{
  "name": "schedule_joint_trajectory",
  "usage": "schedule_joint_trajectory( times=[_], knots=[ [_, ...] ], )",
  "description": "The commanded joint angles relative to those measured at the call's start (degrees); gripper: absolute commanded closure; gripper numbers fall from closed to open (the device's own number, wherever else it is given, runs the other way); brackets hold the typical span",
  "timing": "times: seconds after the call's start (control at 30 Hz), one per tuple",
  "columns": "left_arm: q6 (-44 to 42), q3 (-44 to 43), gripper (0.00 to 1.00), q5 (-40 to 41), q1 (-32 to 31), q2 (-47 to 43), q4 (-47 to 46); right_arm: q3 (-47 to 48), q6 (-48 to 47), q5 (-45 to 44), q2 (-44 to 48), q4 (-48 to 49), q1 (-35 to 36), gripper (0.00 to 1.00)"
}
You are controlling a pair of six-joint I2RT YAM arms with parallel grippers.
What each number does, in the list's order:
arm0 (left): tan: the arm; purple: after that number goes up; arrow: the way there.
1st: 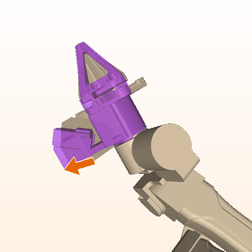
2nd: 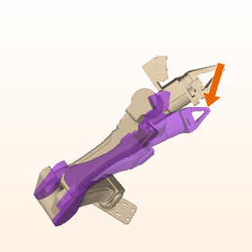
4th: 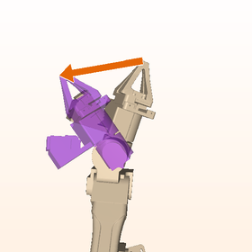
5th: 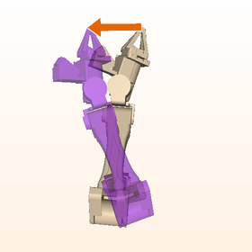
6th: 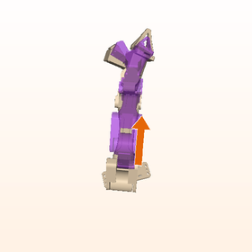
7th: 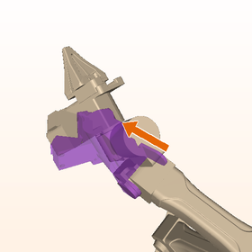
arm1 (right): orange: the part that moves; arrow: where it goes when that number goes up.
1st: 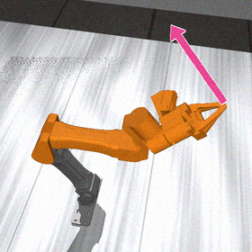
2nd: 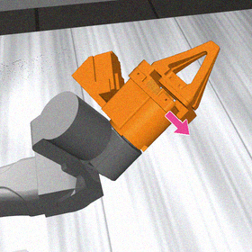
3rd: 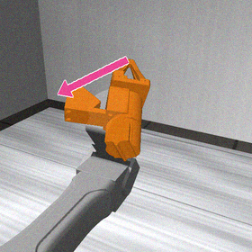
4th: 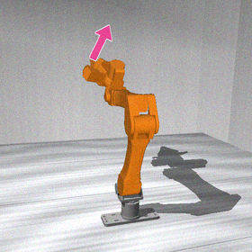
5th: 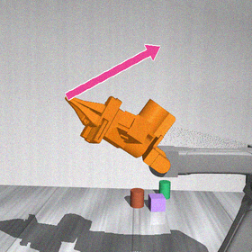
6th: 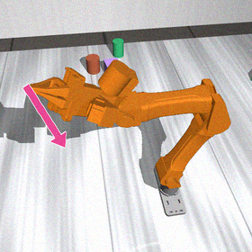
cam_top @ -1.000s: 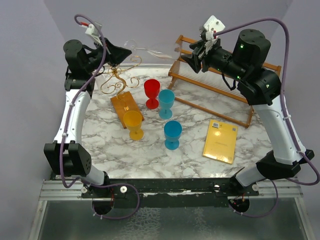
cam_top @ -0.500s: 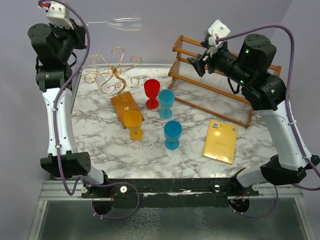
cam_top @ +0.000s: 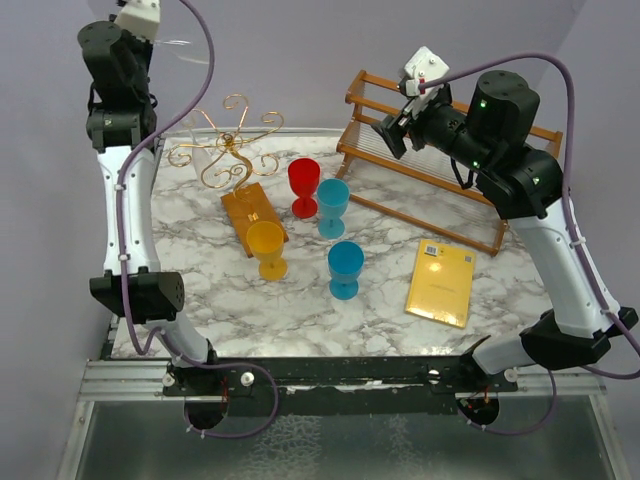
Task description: Place the wine glass upside down on the wine glass rack
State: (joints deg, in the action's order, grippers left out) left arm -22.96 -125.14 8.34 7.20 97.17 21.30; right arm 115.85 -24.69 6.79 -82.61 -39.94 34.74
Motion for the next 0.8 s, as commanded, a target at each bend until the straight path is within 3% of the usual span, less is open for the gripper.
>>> schedule_joint_trajectory(
  times=[0.0,0.3,0.77],
  knots=[
    [-16.1,-1.9,1.00,8.1,-4.9,2.5,-2.4,-0.1,-1.0,-0.2,0.0,-0.2,-0.4,0.27],
    [-37.1,0.9,1.00,14.8,-14.3,6.0,-1.7,-1.9,-1.7,1.0,0.4,-0.5,-0.4,0.27],
    [-44.3,8.6,1.00,13.9,-19.3,2.7,5.5,-3.7,-2.4,0.8,1.1,-0.3,-0.4,0.27]
  ],
)
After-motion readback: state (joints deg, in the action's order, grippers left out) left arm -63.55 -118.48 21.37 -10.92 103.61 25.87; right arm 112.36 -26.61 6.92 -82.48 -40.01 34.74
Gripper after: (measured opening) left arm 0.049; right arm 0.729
